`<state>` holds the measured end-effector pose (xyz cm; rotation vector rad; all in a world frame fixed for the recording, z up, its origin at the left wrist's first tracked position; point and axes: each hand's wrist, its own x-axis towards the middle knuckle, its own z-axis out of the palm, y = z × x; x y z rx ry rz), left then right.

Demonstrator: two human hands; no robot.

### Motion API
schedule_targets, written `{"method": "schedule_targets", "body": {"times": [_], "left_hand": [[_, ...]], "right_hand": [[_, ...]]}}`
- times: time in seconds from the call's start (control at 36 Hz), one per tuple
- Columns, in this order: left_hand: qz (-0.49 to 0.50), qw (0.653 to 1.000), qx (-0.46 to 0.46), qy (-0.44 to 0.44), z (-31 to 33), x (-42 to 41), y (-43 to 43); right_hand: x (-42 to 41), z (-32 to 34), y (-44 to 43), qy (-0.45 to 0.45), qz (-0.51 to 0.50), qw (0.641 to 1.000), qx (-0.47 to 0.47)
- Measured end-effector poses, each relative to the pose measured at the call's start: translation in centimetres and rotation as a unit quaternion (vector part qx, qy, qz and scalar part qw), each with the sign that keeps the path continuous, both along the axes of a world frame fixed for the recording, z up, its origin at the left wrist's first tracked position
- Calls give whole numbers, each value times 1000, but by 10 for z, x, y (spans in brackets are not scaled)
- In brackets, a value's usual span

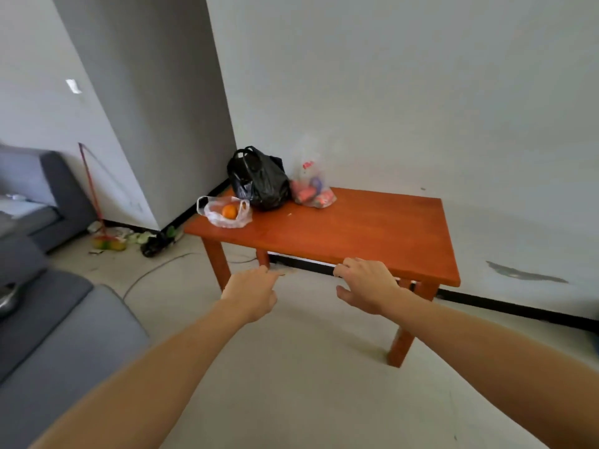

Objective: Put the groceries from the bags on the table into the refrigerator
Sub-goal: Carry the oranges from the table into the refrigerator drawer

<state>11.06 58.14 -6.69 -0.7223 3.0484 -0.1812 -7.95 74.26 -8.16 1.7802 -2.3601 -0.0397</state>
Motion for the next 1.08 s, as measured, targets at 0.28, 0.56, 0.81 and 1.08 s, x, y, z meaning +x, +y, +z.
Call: {"method": "schedule_targets", "body": {"times": [0.28, 0.56, 0.81, 1.08], "left_hand": [[118, 992, 49, -9, -7, -11, -136], [132, 990, 47, -29, -34, -4, -300], [100, 992, 73, -30, -37, -24, -447], [57, 992, 105, -29, -73, -91, -556]], "right_hand": [[-43, -2, -186, -23, 74, 996, 39], [-33, -34, -363, -34, 115, 992, 36], [-46, -44, -493, -70, 68, 995, 17], [-95, -67, -612, -81, 66, 994, 19]]}}
